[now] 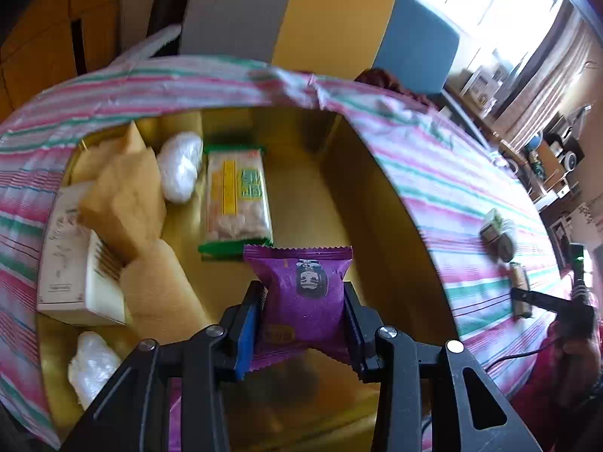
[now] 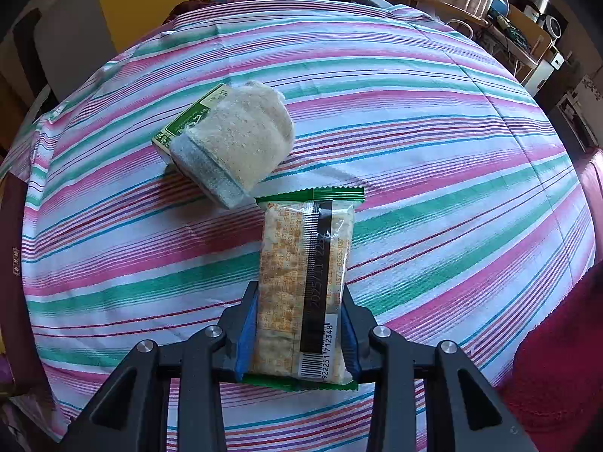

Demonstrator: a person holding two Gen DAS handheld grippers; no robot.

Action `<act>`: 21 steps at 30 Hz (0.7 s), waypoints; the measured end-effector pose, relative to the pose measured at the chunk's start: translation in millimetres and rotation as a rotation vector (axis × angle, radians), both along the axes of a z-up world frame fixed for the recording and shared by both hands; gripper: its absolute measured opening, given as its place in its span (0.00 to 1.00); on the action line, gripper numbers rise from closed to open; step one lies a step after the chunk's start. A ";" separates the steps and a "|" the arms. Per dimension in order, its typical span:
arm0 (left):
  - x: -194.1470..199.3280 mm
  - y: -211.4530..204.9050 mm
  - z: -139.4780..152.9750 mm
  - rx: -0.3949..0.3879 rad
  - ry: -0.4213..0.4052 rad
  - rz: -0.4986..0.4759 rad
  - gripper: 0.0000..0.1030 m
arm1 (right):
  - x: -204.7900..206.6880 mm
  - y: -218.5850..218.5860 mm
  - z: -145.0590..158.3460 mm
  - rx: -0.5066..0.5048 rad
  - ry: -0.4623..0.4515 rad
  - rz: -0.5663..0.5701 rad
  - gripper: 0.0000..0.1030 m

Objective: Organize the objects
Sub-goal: 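Lower the purple packet into the gold tray and open the left gripper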

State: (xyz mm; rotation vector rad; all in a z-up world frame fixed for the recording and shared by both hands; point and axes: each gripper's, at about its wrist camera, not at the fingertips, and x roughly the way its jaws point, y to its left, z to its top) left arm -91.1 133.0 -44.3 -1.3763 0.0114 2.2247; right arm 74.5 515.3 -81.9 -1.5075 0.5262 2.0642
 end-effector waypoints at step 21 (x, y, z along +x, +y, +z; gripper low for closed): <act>0.5 -4.2 -7.6 -0.126 0.089 0.046 0.41 | -0.6 -1.4 0.9 -0.001 0.003 0.002 0.36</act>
